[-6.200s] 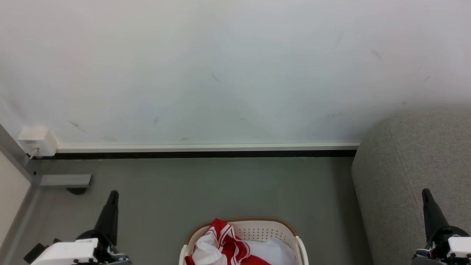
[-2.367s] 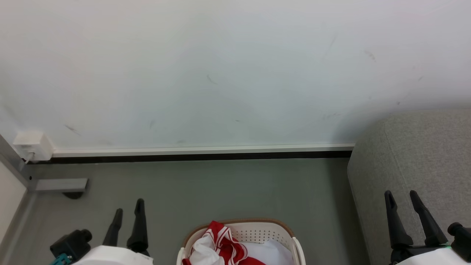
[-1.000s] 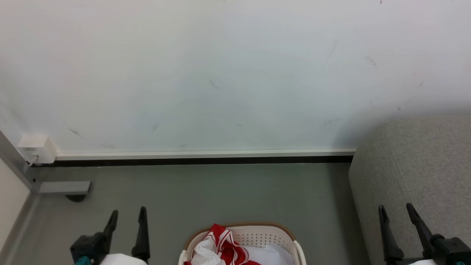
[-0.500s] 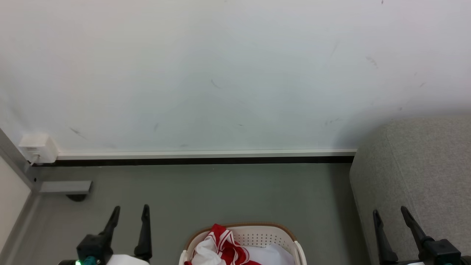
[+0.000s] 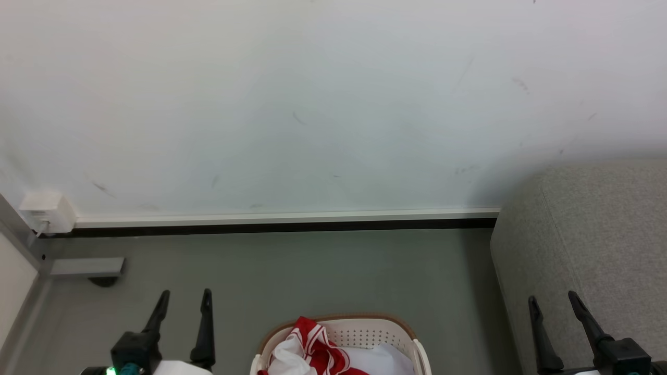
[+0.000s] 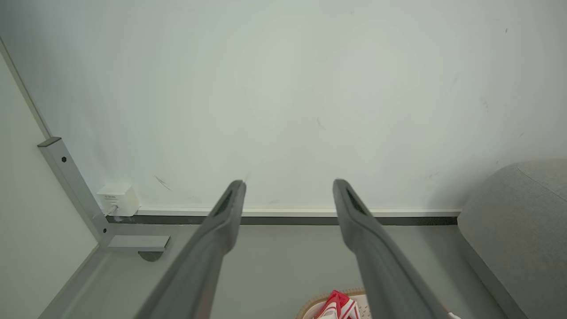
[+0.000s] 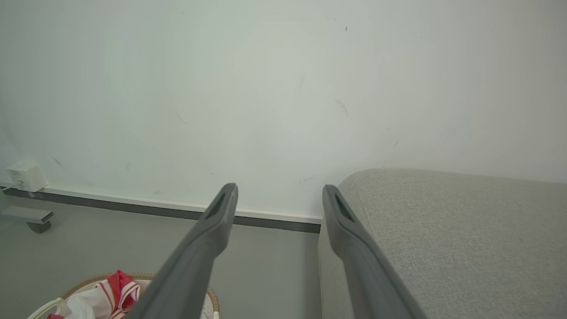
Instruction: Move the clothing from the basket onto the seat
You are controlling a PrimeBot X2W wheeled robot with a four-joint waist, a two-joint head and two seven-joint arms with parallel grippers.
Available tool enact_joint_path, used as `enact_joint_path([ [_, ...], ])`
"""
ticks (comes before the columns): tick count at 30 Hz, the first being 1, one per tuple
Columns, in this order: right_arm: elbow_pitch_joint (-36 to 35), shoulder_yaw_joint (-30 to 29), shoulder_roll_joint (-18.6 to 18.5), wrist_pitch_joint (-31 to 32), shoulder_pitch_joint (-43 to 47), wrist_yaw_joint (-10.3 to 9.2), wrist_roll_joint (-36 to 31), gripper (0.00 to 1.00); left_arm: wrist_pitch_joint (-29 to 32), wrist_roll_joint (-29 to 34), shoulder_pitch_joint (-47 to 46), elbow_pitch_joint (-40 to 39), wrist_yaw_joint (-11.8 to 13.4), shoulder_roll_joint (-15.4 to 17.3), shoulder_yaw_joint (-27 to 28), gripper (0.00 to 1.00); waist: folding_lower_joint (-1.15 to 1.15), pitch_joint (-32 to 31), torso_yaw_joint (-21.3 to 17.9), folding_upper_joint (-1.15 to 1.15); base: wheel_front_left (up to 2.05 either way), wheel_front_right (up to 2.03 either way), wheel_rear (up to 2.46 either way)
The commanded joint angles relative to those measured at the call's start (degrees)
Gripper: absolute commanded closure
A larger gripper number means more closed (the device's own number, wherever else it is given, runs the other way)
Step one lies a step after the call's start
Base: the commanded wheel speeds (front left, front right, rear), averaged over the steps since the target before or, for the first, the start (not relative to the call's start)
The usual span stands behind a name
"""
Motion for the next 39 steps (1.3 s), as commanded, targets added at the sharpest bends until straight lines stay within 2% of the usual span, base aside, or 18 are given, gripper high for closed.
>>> enact_joint_path([
  [1,0.0,0.0,0.1,-0.2,-0.3,-0.12,0.2,0.00,-0.1,0.5,-0.1,0.1,-0.1,0.1,0.2,0.00,0.00,0.0,-0.1,0.00,0.00,0.00,0.00],
  [12,-0.3,0.5,0.2,-0.2,-1.3,-0.12,1.2,0.00,-0.1,0.0,-0.5,-0.4,-0.5,0.0,0.5,0.00,0.00,1.0,-1.6,0.00,0.00,0.00,0.00],
  [21,-2.5,1.7,0.3,-0.2,-3.8,-0.12,2.1,0.00,-0.1,0.5,-4.3,3.2,-3.6,0.0,-3.0,0.00,0.00,4.0,-6.5,0.00,0.00,0.00,0.00],
  [32,-8.2,3.5,0.3,-0.2,-8.9,-0.12,4.0,0.00,0.1,0.5,-15.7,20.1,-6.3,1.6,-10.5,0.00,0.00,14.3,-15.3,0.00,0.00,0.00,0.00],
  [39,-11.8,3.8,0.3,-0.1,-11.0,-0.12,5.8,0.00,5.8,0.9,-23.0,33.4,-6.5,3.9,-14.7,0.00,0.00,21.4,-19.5,0.00,0.00,0.00,0.00],
])
